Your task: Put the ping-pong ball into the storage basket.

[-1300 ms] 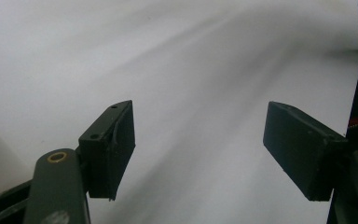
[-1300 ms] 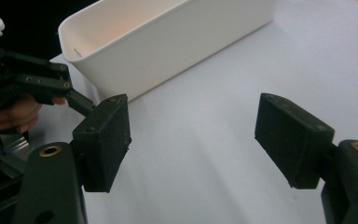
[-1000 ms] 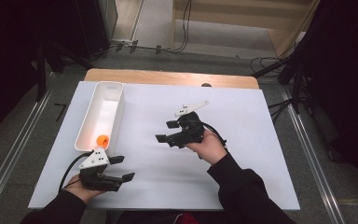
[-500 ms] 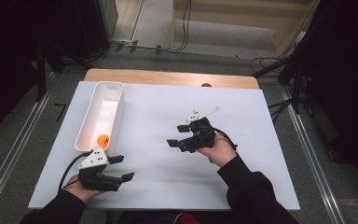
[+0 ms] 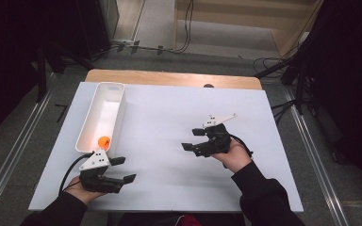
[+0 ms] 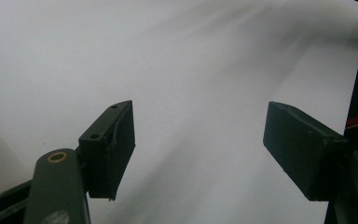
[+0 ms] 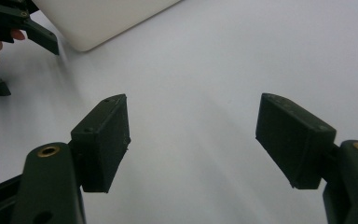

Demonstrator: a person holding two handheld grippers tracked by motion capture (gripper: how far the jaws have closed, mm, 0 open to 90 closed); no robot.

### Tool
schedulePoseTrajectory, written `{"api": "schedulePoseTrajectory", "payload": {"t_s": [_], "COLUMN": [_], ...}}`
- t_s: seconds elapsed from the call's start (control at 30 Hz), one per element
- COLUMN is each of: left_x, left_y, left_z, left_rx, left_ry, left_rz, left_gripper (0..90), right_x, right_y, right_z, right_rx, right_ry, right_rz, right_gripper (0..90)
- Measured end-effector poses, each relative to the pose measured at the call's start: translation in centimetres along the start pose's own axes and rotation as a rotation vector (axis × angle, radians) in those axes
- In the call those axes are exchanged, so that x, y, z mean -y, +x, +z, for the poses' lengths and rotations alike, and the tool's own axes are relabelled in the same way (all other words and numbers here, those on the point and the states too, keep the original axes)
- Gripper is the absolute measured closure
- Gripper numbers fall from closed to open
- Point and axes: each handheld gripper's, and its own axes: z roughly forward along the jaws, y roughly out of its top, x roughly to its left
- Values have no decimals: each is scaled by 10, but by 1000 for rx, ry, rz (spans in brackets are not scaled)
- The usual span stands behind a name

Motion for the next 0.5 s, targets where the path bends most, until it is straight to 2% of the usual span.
{"api": "schedulePoseTrajectory", "payload": {"t_s": [0.5], "left_x": [0], "left_y": [0], "left_z": [0], "left_rx": [-3], "left_ry": [-1], "left_rz": [-2], "left_gripper": [253], "right_x": [19], "right_y": [-5], "right_z": [-19], "right_rx": [25], "right_ry": [5], "right_rz": [20], "right_gripper": [242]}}
